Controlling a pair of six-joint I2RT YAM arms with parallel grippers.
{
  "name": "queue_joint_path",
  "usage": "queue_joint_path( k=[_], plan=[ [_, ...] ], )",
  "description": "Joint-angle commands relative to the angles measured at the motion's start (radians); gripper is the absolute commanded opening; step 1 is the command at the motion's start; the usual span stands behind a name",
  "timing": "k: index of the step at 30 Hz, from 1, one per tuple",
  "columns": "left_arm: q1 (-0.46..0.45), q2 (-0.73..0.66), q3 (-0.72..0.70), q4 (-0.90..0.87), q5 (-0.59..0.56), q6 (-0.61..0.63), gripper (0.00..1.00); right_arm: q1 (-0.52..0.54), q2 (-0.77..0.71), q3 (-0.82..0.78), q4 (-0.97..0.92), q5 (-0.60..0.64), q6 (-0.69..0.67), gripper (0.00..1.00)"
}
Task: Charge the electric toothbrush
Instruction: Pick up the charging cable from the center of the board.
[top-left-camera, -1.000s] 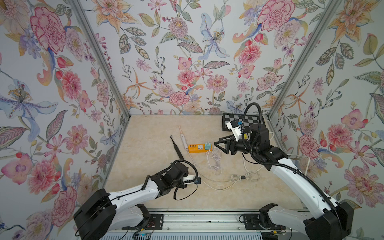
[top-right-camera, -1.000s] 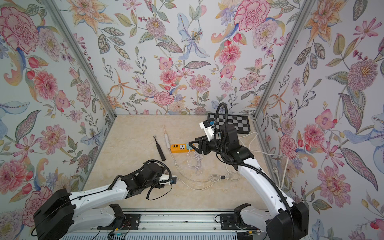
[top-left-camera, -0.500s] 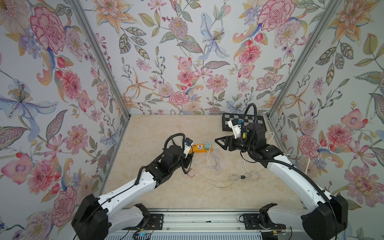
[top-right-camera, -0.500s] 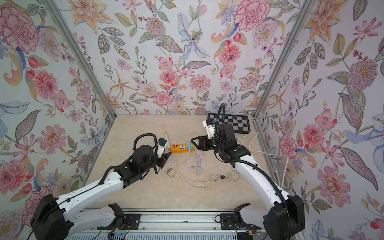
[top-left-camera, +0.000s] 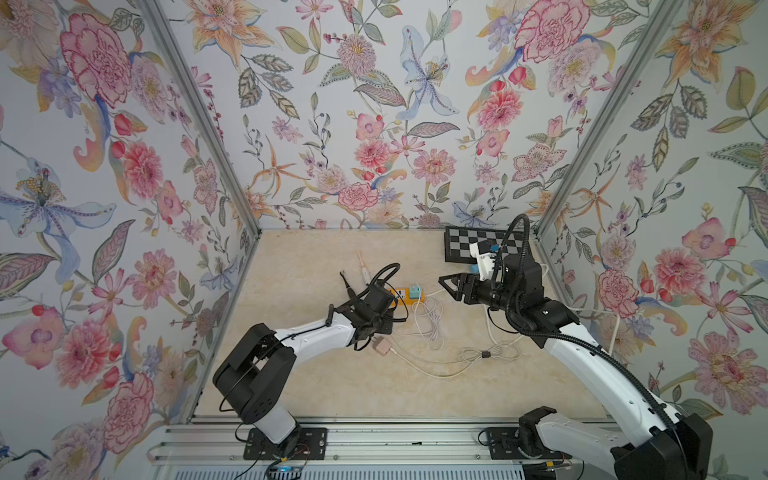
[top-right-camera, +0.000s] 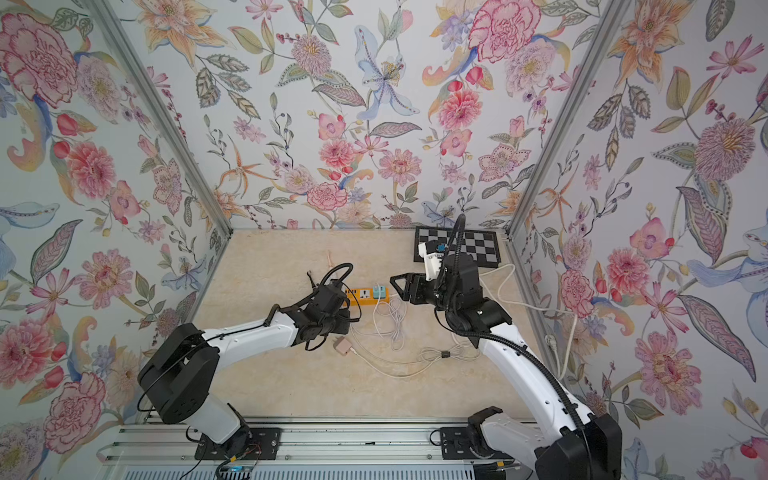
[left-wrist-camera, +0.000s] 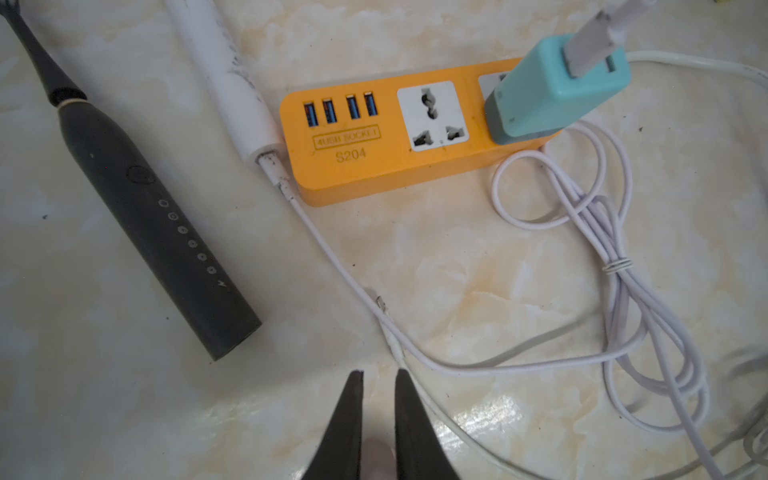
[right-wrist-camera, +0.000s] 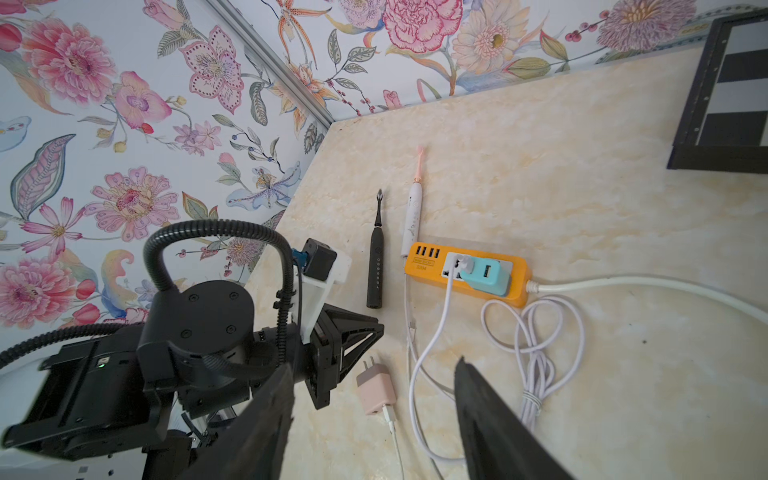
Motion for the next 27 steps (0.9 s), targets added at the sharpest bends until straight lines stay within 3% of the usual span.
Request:
queue_joint_path(
  k=[1, 10, 27],
  plan=[
    [0.017, 0.045, -0.013, 0.044, 0.044, -0.048, 0.17, -0.004, -0.018, -0.009, 0.010, -0.015, -0.007, 0.64],
    [0.025, 0.149, 0.048, 0.024, 0.044, -0.017, 0.18, -0.004, -0.015, -0.008, 0.006, -0.012, -0.005, 0.64],
    [0.029, 0.167, 0.040, 0.080, 0.087, -0.018, 0.27, -0.005, -0.020, -0.016, 0.001, -0.012, -0.014, 0.65]
  ],
)
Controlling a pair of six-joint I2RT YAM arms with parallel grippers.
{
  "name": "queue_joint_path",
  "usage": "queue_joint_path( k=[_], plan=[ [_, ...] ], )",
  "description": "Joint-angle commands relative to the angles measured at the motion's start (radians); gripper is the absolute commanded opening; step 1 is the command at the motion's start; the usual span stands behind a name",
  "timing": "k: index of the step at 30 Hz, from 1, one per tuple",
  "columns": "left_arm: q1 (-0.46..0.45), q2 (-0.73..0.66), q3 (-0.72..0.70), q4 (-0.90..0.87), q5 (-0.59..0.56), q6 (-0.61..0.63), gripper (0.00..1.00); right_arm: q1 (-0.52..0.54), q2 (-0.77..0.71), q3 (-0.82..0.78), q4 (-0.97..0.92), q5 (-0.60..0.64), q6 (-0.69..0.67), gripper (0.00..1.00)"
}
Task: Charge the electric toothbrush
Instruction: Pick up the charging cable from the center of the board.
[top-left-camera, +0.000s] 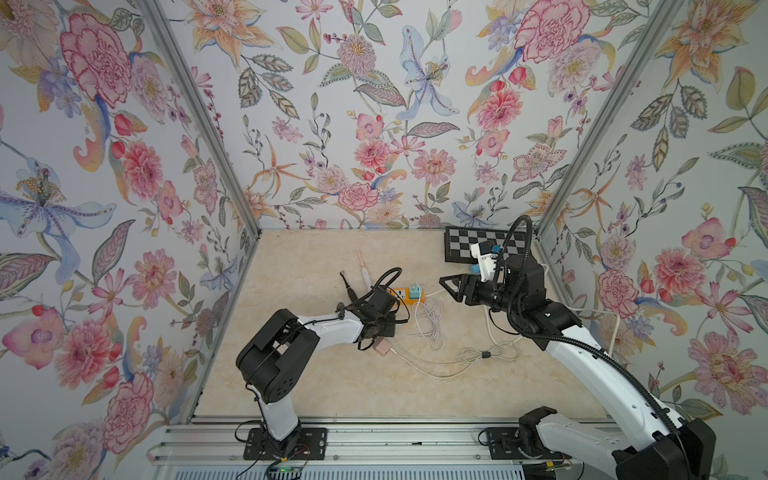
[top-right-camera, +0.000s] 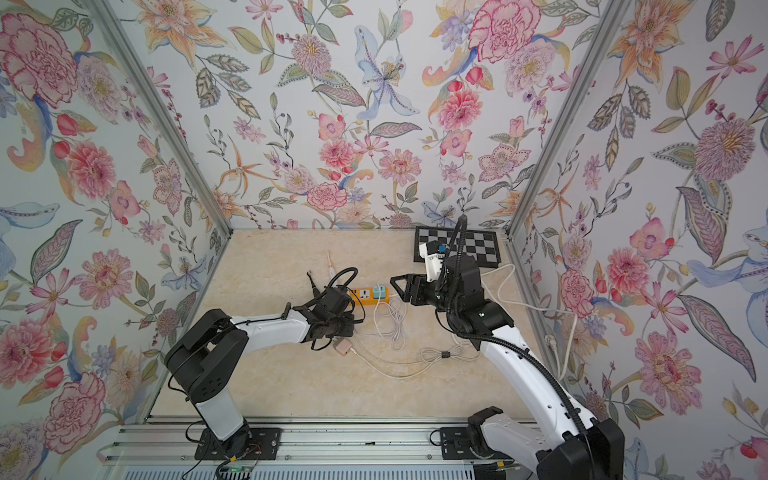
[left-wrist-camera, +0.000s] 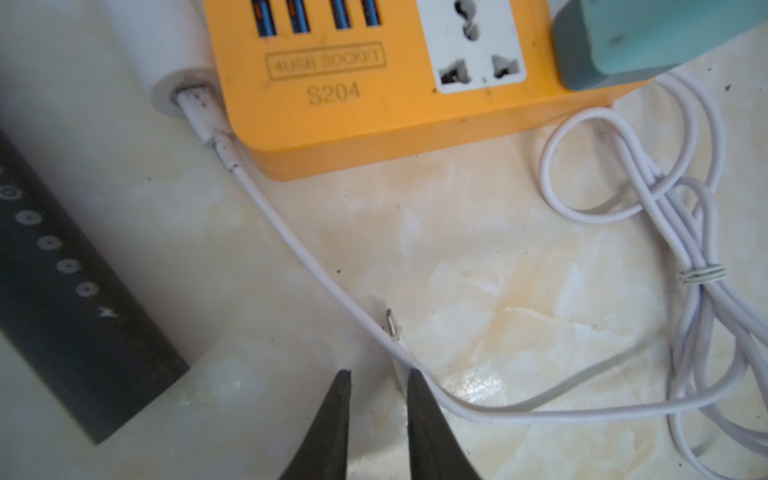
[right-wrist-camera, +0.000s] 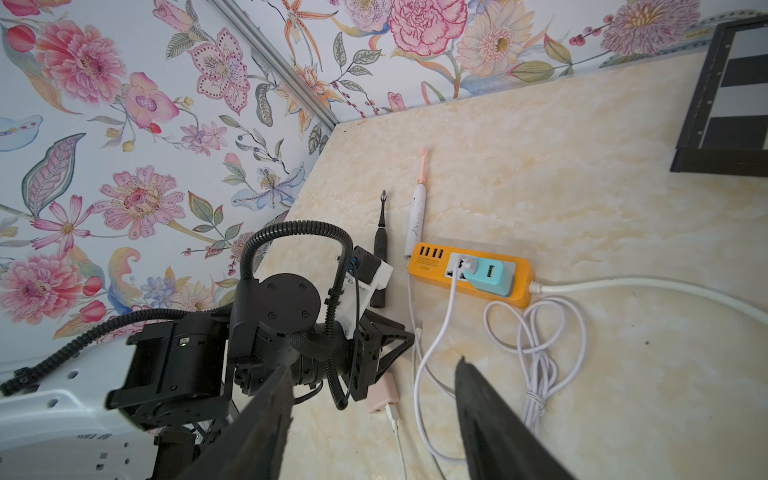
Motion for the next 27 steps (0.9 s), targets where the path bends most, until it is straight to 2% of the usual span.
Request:
queue_joint_path(
  k=[1, 8, 15, 18, 20, 23, 27],
  plan=[
    [0.011, 0.031, 0.021, -0.003, 0.010, -0.001, 0.27, -0.004, -0.011, -0.011, 0.002, -0.006, -0.013, 0.65],
    [0.010, 0.079, 0.048, -0.096, 0.009, 0.018, 0.26, -0.005, -0.012, -0.010, 0.000, -0.007, -0.013, 0.65],
    [0.009, 0.096, 0.077, -0.245, -0.071, -0.003, 0.13, -0.006, -0.015, -0.009, -0.002, -0.002, -0.012, 0.65],
    [0.011, 0.075, 0.079, -0.257, -0.081, -0.019, 0.06, -0.006, -0.014, -0.010, -0.001, 0.011, -0.010, 0.65],
    [0.010, 0.023, 0.057, -0.203, -0.051, -0.035, 0.00, -0.008, -0.008, -0.011, 0.000, 0.024, -0.004, 0.66],
    [0.027, -0.111, -0.002, -0.033, 0.025, -0.066, 0.00, -0.007, 0.016, -0.003, 0.000, 0.018, 0.032, 0.66],
    [0.076, -0.307, -0.073, 0.226, 0.151, -0.116, 0.00, -0.003, 0.063, 0.009, 0.076, -0.095, 0.112, 0.66]
  ],
)
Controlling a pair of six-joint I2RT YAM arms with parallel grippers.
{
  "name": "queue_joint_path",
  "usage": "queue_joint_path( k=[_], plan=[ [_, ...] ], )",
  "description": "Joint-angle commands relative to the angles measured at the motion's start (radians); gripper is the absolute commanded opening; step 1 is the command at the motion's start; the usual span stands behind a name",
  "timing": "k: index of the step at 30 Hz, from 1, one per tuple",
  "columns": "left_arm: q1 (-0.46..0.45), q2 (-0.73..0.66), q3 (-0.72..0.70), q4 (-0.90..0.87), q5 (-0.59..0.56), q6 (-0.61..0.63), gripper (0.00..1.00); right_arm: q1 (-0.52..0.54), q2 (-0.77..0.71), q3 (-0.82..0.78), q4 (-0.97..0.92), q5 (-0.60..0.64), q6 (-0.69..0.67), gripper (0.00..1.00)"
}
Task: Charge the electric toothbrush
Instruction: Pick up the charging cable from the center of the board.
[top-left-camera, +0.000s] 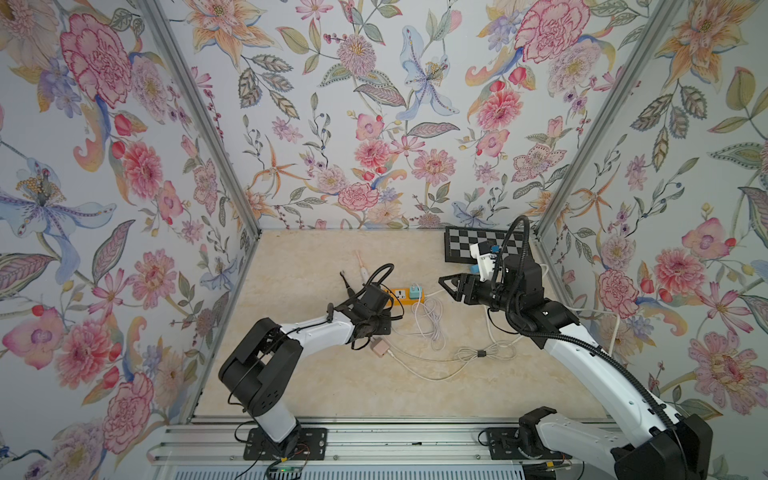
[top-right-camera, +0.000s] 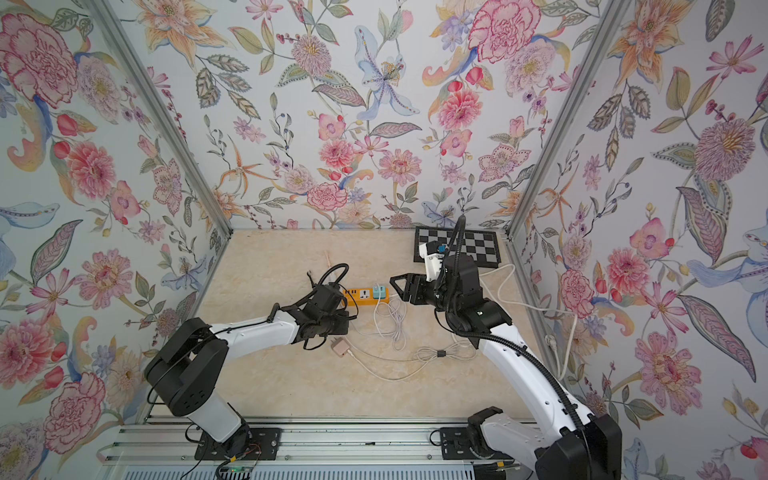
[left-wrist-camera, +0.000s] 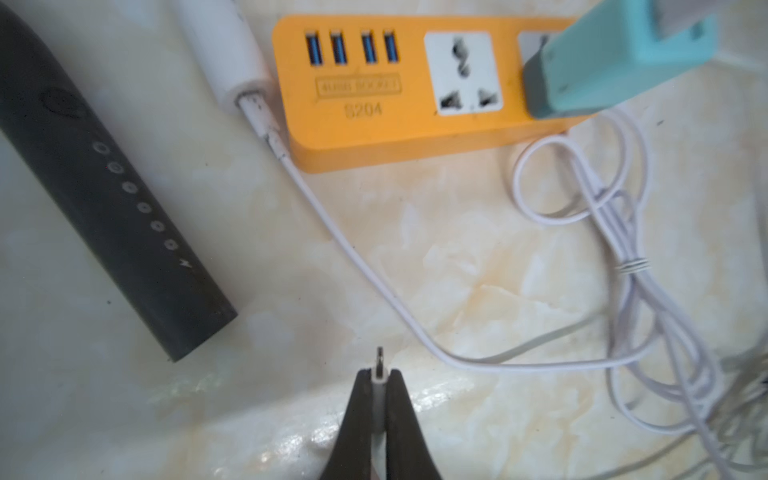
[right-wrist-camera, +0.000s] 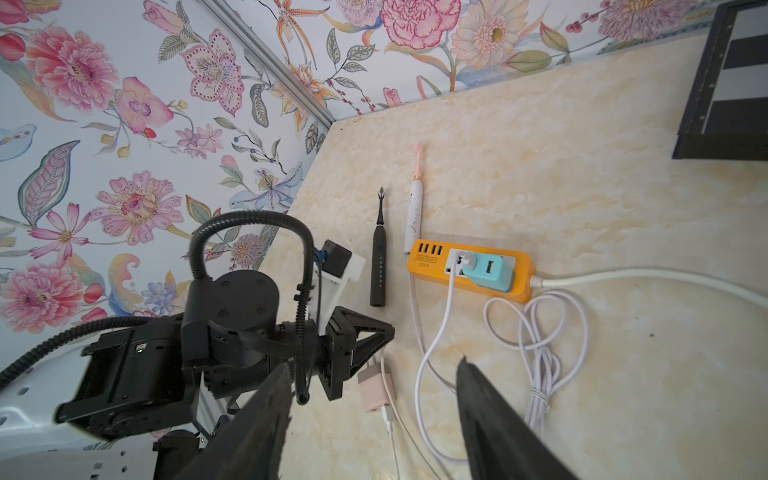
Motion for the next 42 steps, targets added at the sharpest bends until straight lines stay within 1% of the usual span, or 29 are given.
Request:
queue_joint_path(
  k=[1, 4, 5, 7, 9, 11, 13, 16, 18, 20, 21, 22, 24, 28, 30, 33, 35, 37, 39, 40, 41, 42],
  plan=[
    [0.046, -0.156, -0.026, 0.291, 0.121, -0.070, 0.00, 0.002, 0.039, 0.003, 0.105, -0.095, 0.097, 0.66],
    [0.063, -0.197, -0.024, 0.469, 0.220, -0.131, 0.00, 0.012, 0.052, -0.042, 0.301, -0.140, 0.208, 0.70],
    [0.065, -0.202, -0.030, 0.552, 0.254, -0.172, 0.00, 0.014, 0.055, -0.071, 0.395, -0.151, 0.258, 0.72],
    [0.066, -0.197, -0.047, 0.722, 0.307, -0.279, 0.00, 0.022, 0.072, -0.135, 0.611, -0.169, 0.376, 0.75],
    [0.065, -0.173, -0.074, 0.926, 0.340, -0.416, 0.00, 0.039, 0.110, -0.189, 0.840, -0.172, 0.489, 0.77],
    [0.064, -0.144, -0.094, 1.092, 0.353, -0.514, 0.00, 0.059, 0.148, -0.205, 0.947, -0.164, 0.525, 0.77],
    [0.063, -0.123, -0.101, 1.180, 0.354, -0.559, 0.00, 0.080, 0.182, -0.212, 1.013, -0.145, 0.535, 0.75],
    [0.058, -0.116, -0.116, 1.227, 0.328, -0.574, 0.00, 0.105, 0.227, -0.231, 1.150, -0.122, 0.568, 0.62],
    [0.053, -0.112, -0.138, 1.267, 0.308, -0.599, 0.00, 0.113, 0.254, -0.244, 1.243, -0.107, 0.595, 0.48],
    [0.051, -0.104, -0.147, 1.293, 0.300, -0.617, 0.00, 0.118, 0.277, -0.243, 1.299, -0.102, 0.610, 0.39],
    [0.048, -0.099, -0.152, 1.305, 0.297, -0.623, 0.00, 0.122, 0.289, -0.238, 1.319, -0.103, 0.615, 0.37],
    [0.047, -0.097, -0.155, 1.317, 0.292, -0.627, 0.00, 0.126, 0.299, -0.231, 1.323, -0.105, 0.615, 0.36],
    [0.044, -0.091, -0.161, 1.342, 0.281, -0.635, 0.00, 0.136, 0.319, -0.220, 1.323, -0.105, 0.612, 0.39],
    [0.041, -0.078, -0.154, 1.351, 0.277, -0.641, 0.00, 0.148, 0.354, -0.214, 1.371, -0.109, 0.627, 0.37],
    [0.036, -0.070, -0.154, 1.360, 0.275, -0.646, 0.00, 0.155, 0.368, -0.206, 1.383, -0.114, 0.630, 0.32],
    [0.030, -0.060, -0.154, 1.376, 0.272, -0.657, 0.00, 0.164, 0.389, -0.198, 1.395, -0.117, 0.636, 0.16],
    [0.028, -0.058, -0.155, 1.374, 0.269, -0.652, 0.00, 0.164, 0.395, -0.203, 1.419, -0.110, 0.641, 0.11],
    [0.023, -0.063, -0.158, 1.358, 0.264, -0.636, 0.00, 0.164, 0.395, -0.206, 1.441, -0.111, 0.629, 0.06],
    [0.023, -0.088, -0.153, 1.288, 0.256, -0.576, 0.00, 0.164, 0.381, -0.208, 1.428, -0.118, 0.594, 0.01],
    [0.022, -0.107, -0.144, 1.226, 0.252, -0.522, 0.00, 0.162, 0.373, -0.208, 1.404, -0.124, 0.567, 0.00],
    [0.022, -0.138, -0.126, 1.130, 0.244, -0.445, 0.03, 0.161, 0.356, -0.209, 1.360, -0.130, 0.531, 0.00],
    [0.022, -0.172, -0.101, 1.008, 0.227, -0.361, 0.10, 0.158, 0.337, -0.212, 1.308, -0.134, 0.486, 0.00]
  ],
)
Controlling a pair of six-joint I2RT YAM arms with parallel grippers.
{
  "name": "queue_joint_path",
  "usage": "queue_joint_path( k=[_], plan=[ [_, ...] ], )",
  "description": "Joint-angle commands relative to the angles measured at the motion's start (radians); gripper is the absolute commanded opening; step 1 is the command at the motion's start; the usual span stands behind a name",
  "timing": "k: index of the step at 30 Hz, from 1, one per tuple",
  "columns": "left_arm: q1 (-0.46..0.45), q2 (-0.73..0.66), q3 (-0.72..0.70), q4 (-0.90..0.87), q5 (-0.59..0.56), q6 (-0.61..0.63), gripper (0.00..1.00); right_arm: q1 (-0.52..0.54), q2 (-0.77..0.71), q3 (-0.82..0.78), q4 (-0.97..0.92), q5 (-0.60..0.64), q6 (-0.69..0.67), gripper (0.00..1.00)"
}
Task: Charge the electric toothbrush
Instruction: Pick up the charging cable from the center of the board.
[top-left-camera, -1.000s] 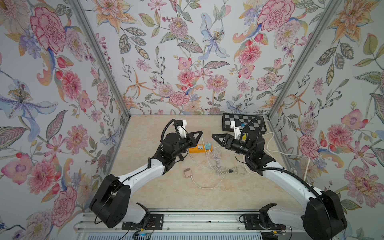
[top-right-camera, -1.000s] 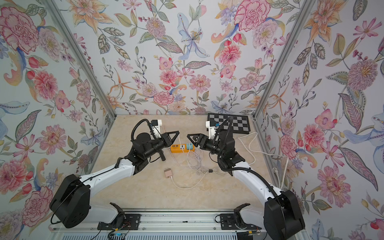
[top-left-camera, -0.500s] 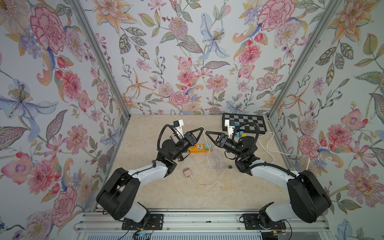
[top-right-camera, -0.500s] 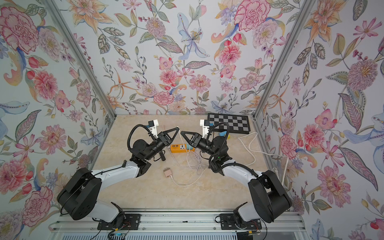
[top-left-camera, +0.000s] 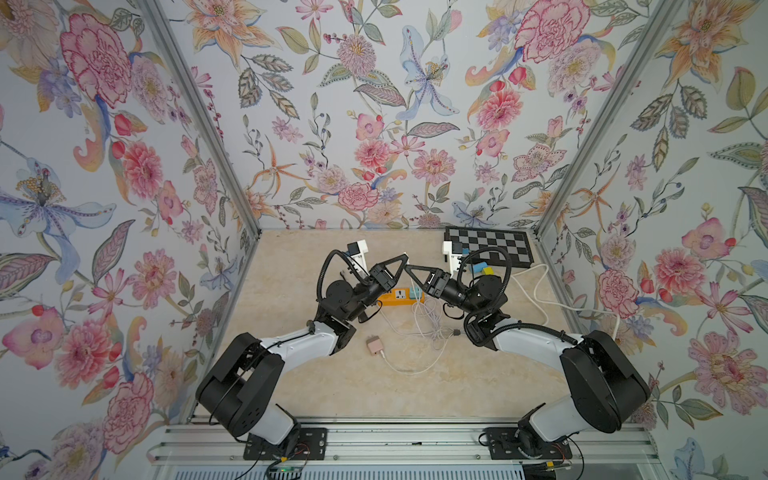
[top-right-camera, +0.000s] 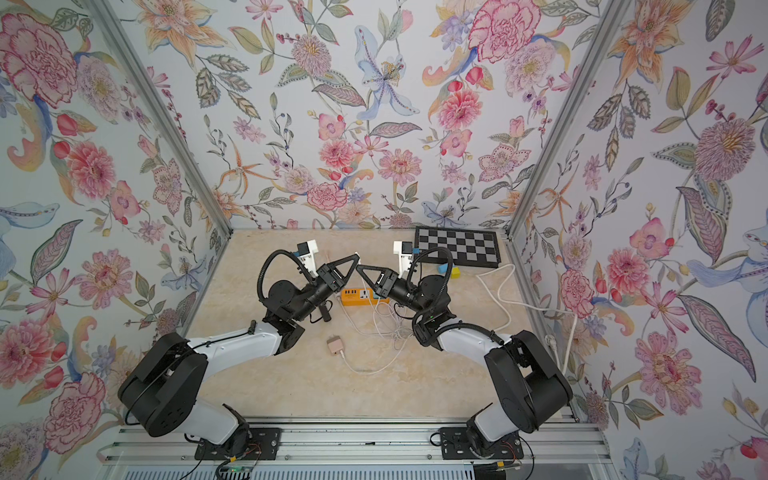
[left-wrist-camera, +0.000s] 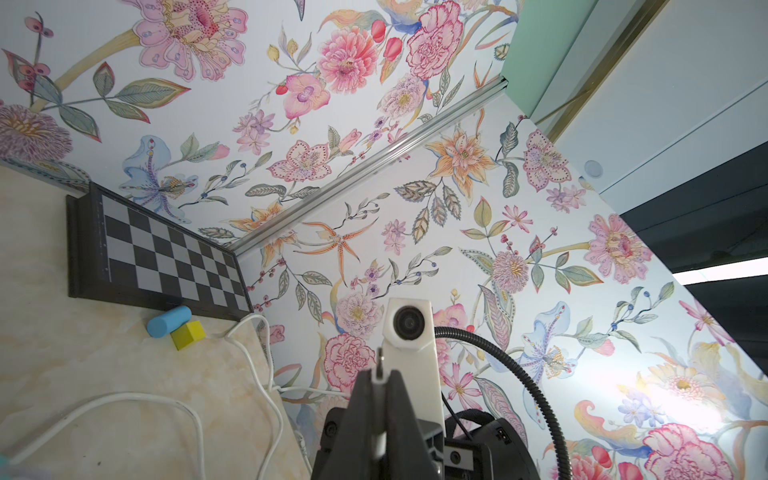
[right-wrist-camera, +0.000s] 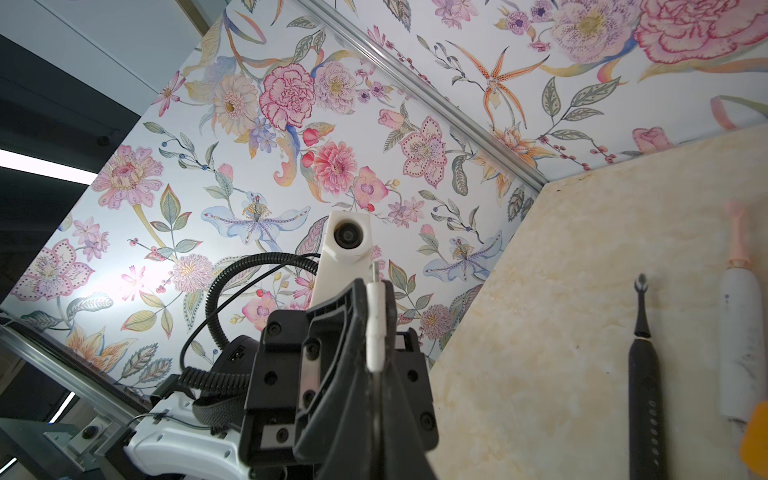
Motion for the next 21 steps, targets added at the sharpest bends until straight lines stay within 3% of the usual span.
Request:
queue_joint_path(
  k=[1, 3, 6, 9, 12, 15, 21],
  plan=[
    [-0.013, -0.102, 0.070, -0.316, -0.040, 0.259, 0.18, -0.005, -0.062, 0.013, -0.057, -0.015, -0.123, 0.00],
    [-0.006, -0.149, 0.146, -0.555, -0.058, 0.431, 0.37, -0.011, -0.100, 0.013, -0.155, -0.053, -0.210, 0.00],
    [0.036, -0.167, 0.258, -0.828, -0.004, 0.602, 0.39, -0.031, -0.137, 0.049, -0.317, -0.160, -0.308, 0.00],
    [0.096, -0.127, 0.341, -0.948, 0.211, 0.633, 0.40, -0.039, -0.155, 0.100, -0.447, -0.266, -0.372, 0.00],
    [0.121, -0.102, 0.345, -0.888, 0.362, 0.572, 0.36, -0.039, -0.160, 0.135, -0.478, -0.321, -0.368, 0.00],
    [0.121, -0.097, 0.318, -0.747, 0.454, 0.490, 0.33, -0.042, -0.167, 0.143, -0.481, -0.290, -0.334, 0.00],
    [0.121, -0.109, 0.260, -0.573, 0.522, 0.373, 0.28, -0.050, -0.155, 0.158, -0.442, -0.306, -0.264, 0.00]
  ],
)
